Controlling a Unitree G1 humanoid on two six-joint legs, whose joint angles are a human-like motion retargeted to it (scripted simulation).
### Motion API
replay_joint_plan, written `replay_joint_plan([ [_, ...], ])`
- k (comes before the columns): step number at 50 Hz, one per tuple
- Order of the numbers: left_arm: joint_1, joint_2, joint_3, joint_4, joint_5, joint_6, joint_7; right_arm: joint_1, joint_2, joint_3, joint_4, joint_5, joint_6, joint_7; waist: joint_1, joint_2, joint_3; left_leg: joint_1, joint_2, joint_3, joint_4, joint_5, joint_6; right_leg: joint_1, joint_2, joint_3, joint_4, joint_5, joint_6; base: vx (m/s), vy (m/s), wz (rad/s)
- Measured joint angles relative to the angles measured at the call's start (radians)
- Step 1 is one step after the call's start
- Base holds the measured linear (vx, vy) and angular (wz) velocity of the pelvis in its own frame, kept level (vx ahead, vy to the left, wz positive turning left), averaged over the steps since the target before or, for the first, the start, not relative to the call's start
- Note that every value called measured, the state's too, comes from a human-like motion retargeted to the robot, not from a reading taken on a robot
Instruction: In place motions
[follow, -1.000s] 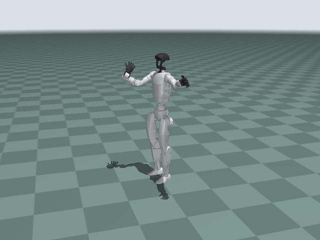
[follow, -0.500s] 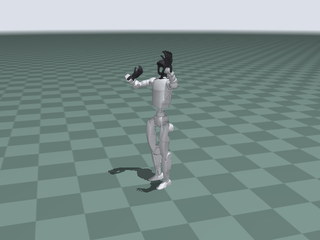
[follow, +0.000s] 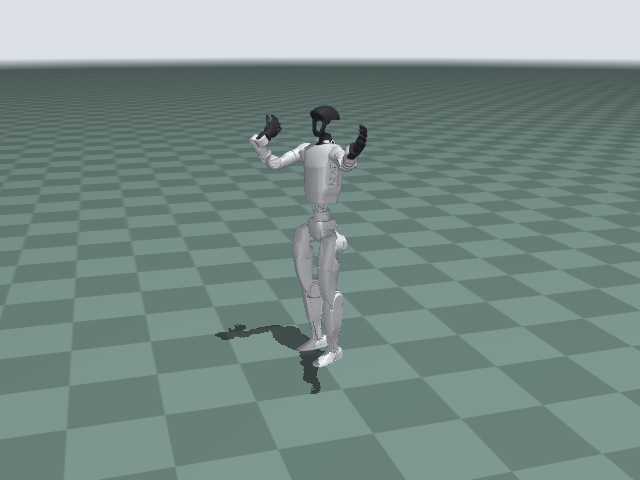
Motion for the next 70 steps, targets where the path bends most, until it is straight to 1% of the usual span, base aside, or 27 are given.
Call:
replay_joint_plan([
  [3, -0.108, 0.02, -0.161, -0.177, 0.132, -0.043, 0.093, 0.105, -0.063, 0.323, -0.071, 0.0, 0.0, 0.0, -0.029, 0.001, 0.0, 0.006, 0.001, -0.002, 0.005, -0.002, 0.0, 0.009, -0.001, -0.002, 0.001, 0.001, 0.001, 0.0, 0.0, 0.0],
  [5, -0.194, 0.011, -0.303, -0.285, 0.252, -0.078, 0.197, 0.146, -0.185, 0.508, -0.097, 0.0, 0.0, 0.0, -0.04, 0.003, -0.011, 0.007, 0.002, -0.008, 0.007, -0.001, 0.0, 0.014, -0.002, -0.008, 0.0, 0.001, 0.003, 0.03, -0.01, 0.2],
  [8, -0.342, -0.018, -0.542, -0.454, 0.511, -0.103, 0.323, 0.12, -0.431, 0.734, -0.148, 0.0, 0.0, 0.0, -0.029, -0.01, -0.034, -0.001, 0.002, -0.016, 0.008, 0.003, -0.001, 0.013, -0.003, -0.019, -0.002, 0.001, 0.005, 0.0, 0.0, 0.21],
  [10, -0.446, -0.035, -0.694, -0.569, 0.728, -0.084, 0.395, 0.053, -0.609, 0.879, -0.22, 0.0, 0.0, 0.0, -0.016, -0.03, -0.041, -0.004, 0.0, -0.02, 0.009, 0.006, -0.001, 0.015, -0.005, -0.024, -0.004, 0.002, 0.006, 0.0, 0.0, 0.0],
  [12, -0.548, -0.036, -0.822, -0.676, 0.939, -0.031, 0.492, -0.063, -0.779, 1.038, -0.332, 0.0, 0.0, 0.0, -0.004, -0.056, -0.039, -0.006, -0.002, -0.024, 0.01, 0.008, -0.002, 0.018, -0.007, -0.027, -0.007, 0.003, 0.006, 0.0, -0.03, 0.06],
  [15, -0.667, -0.02, -0.954, -0.801, 1.191, 0.025, 0.696, -0.241, -0.922, 1.247, -0.502, 0.0, 0.0, 0.0, 0.009, -0.086, -0.03, -0.009, -0.003, -0.025, 0.012, 0.009, -0.004, 0.017, -0.009, -0.028, -0.008, 0.005, 0.007, 0.0, 0.0, 0.0],
  [18, -0.685, -0.013, -0.966, -0.779, 1.239, -0.018, 0.804, -0.278, -0.937, 1.288, -0.521, 0.0, 0.0, 0.0, 0.017, -0.074, -0.013, -0.012, -0.001, -0.024, 0.01, 0.011, -0.005, 0.009, -0.01, -0.023, -0.007, 0.008, 0.009, -0.02, 0.01, -0.02],
  [20, -0.643, -0.021, -0.886, -0.66, 1.216, -0.053, 0.816, -0.218, -0.904, 1.19, -0.435, 0.0, 0.0, 0.0, 0.024, -0.045, 0.005, -0.018, 0.003, -0.022, 0.012, 0.012, -0.006, 0.001, -0.009, -0.02, -0.003, 0.01, 0.01, -0.07, 0.03, -0.08],
  [22, -0.566, -0.028, -0.765, -0.508, 1.179, -0.042, 0.782, -0.085, -0.811, 0.989, -0.277, 0.0, 0.0, 0.0, 0.025, -0.024, 0.007, -0.025, 0.007, -0.02, 0.014, 0.012, -0.009, -0.007, -0.009, -0.018, -0.001, 0.011, 0.012, -0.06, 0.03, -0.04],
  [25, -0.452, -0.036, -0.606, -0.274, 1.085, 0.001, 0.704, 0.101, -0.632, 0.655, -0.031, 0.0, 0.0, 0.0, 0.02, -0.022, -0.008, -0.042, 0.011, -0.02, 0.015, 0.015, -0.015, -0.023, -0.012, -0.018, 0.001, 0.012, 0.014, -0.06, 0.02, 0.01],
  [28, -0.359, -0.064, -0.453, -0.016, 0.908, 0.065, 0.57, 0.172, -0.453, 0.348, 0.205, 0.0, 0.0, 0.0, 0.023, -0.027, -0.024, -0.057, 0.012, -0.021, 0.013, 0.018, -0.02, -0.038, -0.015, -0.019, 0.001, 0.013, 0.015, -0.02, 0.0, 0.01],
  [30, -0.305, -0.092, -0.336, 0.151, 0.739, 0.167, 0.454, 0.156, -0.353, 0.14, 0.407, 0.0, 0.0, 0.0, 0.026, -0.026, -0.034, -0.065, 0.012, -0.018, 0.011, 0.02, -0.022, -0.047, -0.017, -0.017, 0.001, 0.014, 0.016, 0.0, 0.0, 0.0],
  [33, -0.206, -0.112, -0.149, 0.327, 0.454, 0.402, 0.22, 0.068, -0.349, -0.219, 0.759, 0.0, 0.0, 0.0, 0.026, -0.025, -0.037, -0.072, 0.011, -0.017, 0.008, 0.023, -0.022, -0.055, -0.018, -0.018, 0.0, 0.015, 0.015, 0.0, 0.0, 0.0],
  [35, -0.139, -0.128, -0.026, 0.39, 0.306, 0.486, 0.061, 0.026, -0.402, -0.428, 0.904, 0.0, 0.0, 0.0, 0.025, -0.027, -0.025, -0.073, 0.008, -0.019, 0.007, 0.024, -0.021, -0.055, -0.019, -0.022, -0.002, 0.015, 0.015, -0.05, 0.0, 0.04],
  [38, -0.056, -0.147, 0.11, 0.454, 0.144, 0.49, -0.023, -0.018, -0.434, -0.603, 0.934, 0.0, 0.0, 0.0, 0.039, -0.029, -0.013, -0.067, 0.005, -0.019, 0.004, 0.024, -0.018, -0.05, -0.017, -0.025, -0.004, 0.015, 0.013, 0.0, 0.0, 0.0],
  [41, 0.015, -0.142, 0.178, 0.482, -0.019, 0.422, -0.027, -0.082, -0.42, -0.631, 0.825, 0.0, 0.0, 0.0, 0.052, -0.031, 0.0, -0.059, 0.004, -0.014, 0.001, 0.022, -0.016, -0.048, -0.016, -0.02, -0.005, 0.016, 0.011, 0.0, 0.0, 0.0],
  [43, 0.035, -0.132, 0.192, 0.47, -0.109, 0.361, -0.032, -0.114, -0.373, -0.561, 0.72, 0.0, 0.0, 0.0, 0.051, -0.029, 0.008, -0.054, 0.004, -0.007, 0.0, 0.021, -0.016, -0.048, -0.016, -0.013, -0.006, 0.017, 0.011, 0.02, 0.01, -0.21],
  [46, 0.03, -0.104, 0.157, 0.408, -0.14, 0.299, -0.053, -0.119, -0.275, -0.378, 0.619, 0.0, 0.0, 0.0, 0.038, -0.012, 0.015, -0.045, 0.005, 0.003, -0.002, 0.017, -0.016, -0.045, -0.016, -0.004, -0.005, 0.018, 0.011, 0.01, 0.01, -0.13],
  [50, -0.012, -0.055, 0.029, 0.219, -0.049, 0.214, -0.071, -0.074, -0.145, -0.051, 0.475, 0.0, 0.0, 0.0, 0.011, 0.009, 0.021, -0.033, 0.006, 0.01, -0.001, 0.014, -0.014, -0.036, -0.015, 0.0, -0.003, 0.016, 0.01, 0.0, 0.0, 0.0],
  [52, -0.048, -0.033, -0.052, 0.074, 0.041, 0.163, -0.046, -0.013, -0.138, 0.15, 0.339, 0.0, 0.0, 0.0, -0.007, 0.007, 0.022, -0.029, 0.004, 0.007, 0.0, 0.013, -0.013, -0.03, -0.015, -0.002, -0.003, 0.013, 0.009, 0.05, 0.01, 0.09],
  [55, -0.106, -0.01, -0.193, -0.171, 0.225, 0.08, 0.04, 0.088, -0.27, 0.452, 0.08, 0.0, 0.0, 0.0, -0.027, -0.005, 0.014, -0.025, -0.002, -0.005, 0.001, 0.013, -0.011, -0.018, -0.017, -0.013, -0.005, 0.009, 0.009, 0.06, 0.0, 0.22],
  [58, -0.17, 0.028, -0.351, -0.425, 0.525, 0.019, 0.166, 0.099, -0.531, 0.694, -0.159, 0.0, 0.0, 0.0, -0.022, -0.02, -0.006, -0.025, -0.006, -0.019, -0.001, 0.014, -0.01, -0.01, -0.019, -0.026, -0.009, 0.005, 0.011, 0.07, -0.01, 0.26],
  [60, -0.226, 0.066, -0.448, -0.601, 0.774, 0.036, 0.269, 0.047, -0.708, 0.841, -0.309, 0.0, 0.0, 0.0, -0.012, -0.032, -0.014, -0.025, -0.008, -0.025, -0.002, 0.015, -0.009, -0.006, -0.019, -0.032, -0.011, 0.003, 0.012, 0.06, -0.01, 0.2],
  [62, -0.295, 0.107, -0.546, -0.771, 1.016, 0.097, 0.388, -0.045, -0.833, 0.996, -0.44, 0.0, 0.0, 0.0, -0.003, -0.043, -0.016, -0.023, -0.008, -0.028, -0.003, 0.015, -0.008, -0.003, -0.018, -0.035, -0.011, 0.002, 0.012, 0.06, -0.01, 0.11],
  [65, -0.403, 0.165, -0.686, -0.982, 1.3, 0.154, 0.559, -0.2, -0.912, 1.224, -0.579, 0.0, 0.0, 0.0, 0.009, -0.054, -0.019, -0.017, -0.007, -0.028, -0.005, 0.015, -0.007, 0.002, -0.016, -0.034, -0.012, 0.002, 0.012, 0.04, -0.01, 0.01],
  [68, -0.454, 0.144, -0.762, -1.014, 1.345, 0.095, 0.64, -0.295, -0.923, 1.313, -0.594, 0.0, 0.0, 0.0, 0.014, -0.051, -0.015, -0.012, -0.006, -0.026, -0.007, 0.015, -0.006, 0.005, -0.015, -0.03, -0.011, 0.003, 0.013, 0.0, 0.0, 0.0],
  [70, -0.464, 0.098, -0.759, -0.918, 1.295, 0.054, 0.635, -0.301, -0.929, 1.297, -0.537, 0.0, 0.0, 0.0, 0.022, -0.039, -0.004, -0.011, -0.005, -0.026, -0.007, 0.015, -0.005, 0.005, -0.014, -0.031, -0.01, 0.003, 0.013, 0.0, 0.0, 0.0],
])
